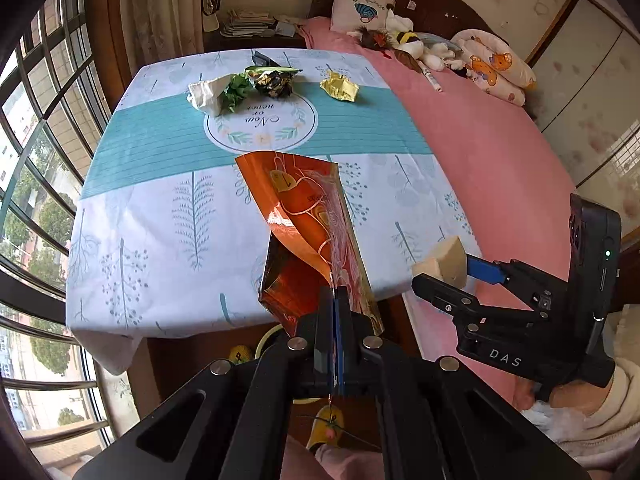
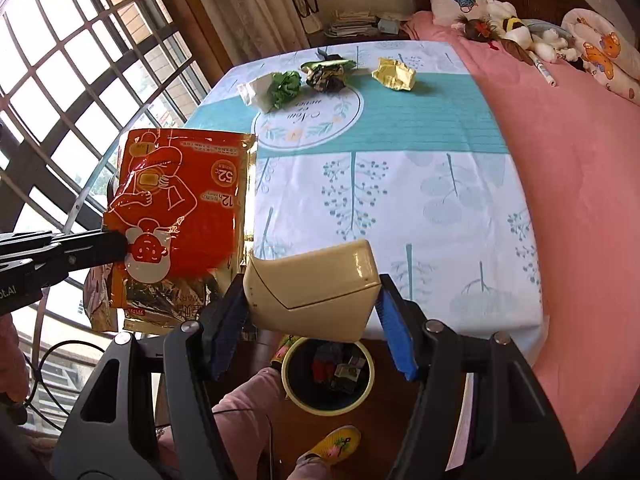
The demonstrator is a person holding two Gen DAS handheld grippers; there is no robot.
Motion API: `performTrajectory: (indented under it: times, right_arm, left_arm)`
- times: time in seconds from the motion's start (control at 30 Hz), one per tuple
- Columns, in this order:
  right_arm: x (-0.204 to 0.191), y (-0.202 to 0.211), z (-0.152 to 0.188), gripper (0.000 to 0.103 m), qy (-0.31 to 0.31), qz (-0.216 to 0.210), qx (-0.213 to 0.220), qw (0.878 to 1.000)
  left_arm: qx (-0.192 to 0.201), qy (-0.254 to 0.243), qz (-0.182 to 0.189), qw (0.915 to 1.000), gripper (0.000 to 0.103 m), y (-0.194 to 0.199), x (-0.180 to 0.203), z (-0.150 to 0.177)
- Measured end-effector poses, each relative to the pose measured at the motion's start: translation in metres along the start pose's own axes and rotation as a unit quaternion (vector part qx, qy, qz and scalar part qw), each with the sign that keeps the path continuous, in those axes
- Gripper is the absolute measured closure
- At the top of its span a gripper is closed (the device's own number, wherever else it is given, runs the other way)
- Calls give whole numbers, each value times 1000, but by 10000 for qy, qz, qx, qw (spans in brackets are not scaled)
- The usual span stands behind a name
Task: Collect trash
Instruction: 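Carry the red packet and beige box down over the trash bin, then open both grippers to drop the packet and box into the bin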
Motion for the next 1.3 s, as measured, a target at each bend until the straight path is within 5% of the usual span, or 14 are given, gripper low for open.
performTrajectory:
  times: [0.23,0.57,1.3]
  right_arm:
    - [-8,-5,79,43,-121,-107,-484,9987]
    - [-13,-72,173,43,-543,123,-1234,9908]
    - [28,-327,340,43,-863,864,-2014,9719]
  left_arm:
    - [-488,-166,-143,9986,103,-5,2,71]
    - [-1266,-354,-43,9913,103,-75,-28,141]
    - [-2020,-538,-85,9779,103,-354,-128,267]
Point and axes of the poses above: each gripper's, at about its wrist camera, not at the fingertips, and y roughly against the way its jaws point, x to its right, z to its underside, the point moved 8 cm from there along -y, roughly the way its jaws point, and after that the axes turned 7 degrees about z, right-handed, at the moved point
